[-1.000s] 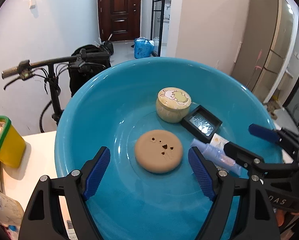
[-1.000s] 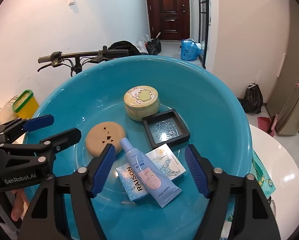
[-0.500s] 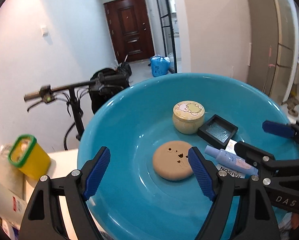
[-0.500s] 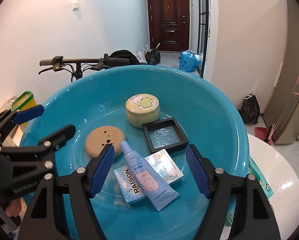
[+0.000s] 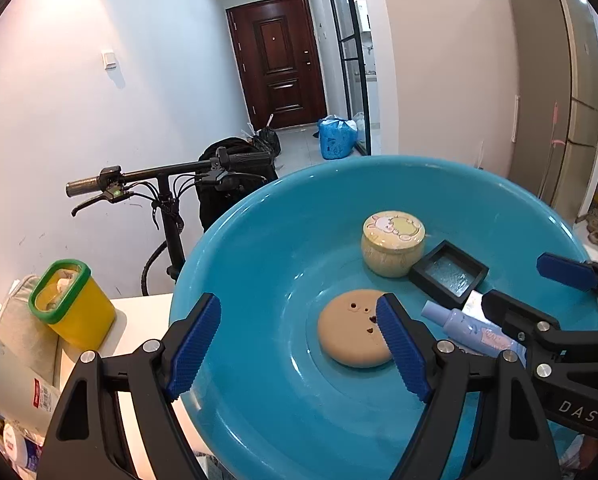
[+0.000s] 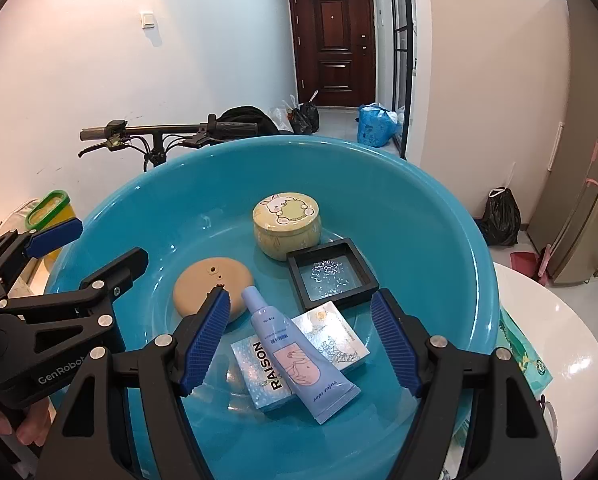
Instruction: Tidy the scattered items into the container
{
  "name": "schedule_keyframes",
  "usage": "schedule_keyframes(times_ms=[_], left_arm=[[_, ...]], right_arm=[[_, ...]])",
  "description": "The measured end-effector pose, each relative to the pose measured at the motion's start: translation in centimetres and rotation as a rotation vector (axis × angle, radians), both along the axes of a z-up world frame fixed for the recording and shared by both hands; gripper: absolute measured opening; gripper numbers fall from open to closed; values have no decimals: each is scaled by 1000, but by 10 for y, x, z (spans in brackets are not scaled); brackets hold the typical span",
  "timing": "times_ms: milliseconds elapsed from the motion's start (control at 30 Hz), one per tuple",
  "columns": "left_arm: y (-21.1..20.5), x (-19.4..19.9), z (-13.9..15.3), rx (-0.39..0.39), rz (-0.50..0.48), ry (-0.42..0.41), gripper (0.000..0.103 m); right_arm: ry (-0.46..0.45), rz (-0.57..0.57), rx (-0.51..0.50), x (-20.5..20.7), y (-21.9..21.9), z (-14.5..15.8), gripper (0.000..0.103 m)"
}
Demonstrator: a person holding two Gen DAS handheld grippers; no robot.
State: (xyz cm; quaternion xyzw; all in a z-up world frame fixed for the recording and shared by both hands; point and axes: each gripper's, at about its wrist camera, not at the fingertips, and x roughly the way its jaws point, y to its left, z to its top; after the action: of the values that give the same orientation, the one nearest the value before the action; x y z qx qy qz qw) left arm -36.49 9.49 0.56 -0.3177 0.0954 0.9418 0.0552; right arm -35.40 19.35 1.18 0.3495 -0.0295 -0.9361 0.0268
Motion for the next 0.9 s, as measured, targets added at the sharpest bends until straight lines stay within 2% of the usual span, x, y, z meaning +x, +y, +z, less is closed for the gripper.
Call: schedule_keyframes(times_ms=[167, 333, 500, 667, 767, 900], left_arm=[[-5, 13, 9, 18, 0, 14, 82], [-14, 26, 6, 47, 5, -26, 82], [-19, 40, 3, 75, -36, -74, 82], [-25, 58, 9, 95, -21, -56, 82], [-30, 66, 16, 119, -21, -54, 82], [-31, 82, 26, 115, -21, -27, 82]], right_arm=[[-14, 33, 0, 8, -3, 4, 72], [-14, 53, 15, 22, -12, 8, 72], [-19, 71, 6, 37, -18, 9, 72], [-37, 59, -35, 49, -12, 11, 73], [-19, 44, -9, 60, -12, 16, 74], [-2, 58, 22, 76, -15, 28, 76]])
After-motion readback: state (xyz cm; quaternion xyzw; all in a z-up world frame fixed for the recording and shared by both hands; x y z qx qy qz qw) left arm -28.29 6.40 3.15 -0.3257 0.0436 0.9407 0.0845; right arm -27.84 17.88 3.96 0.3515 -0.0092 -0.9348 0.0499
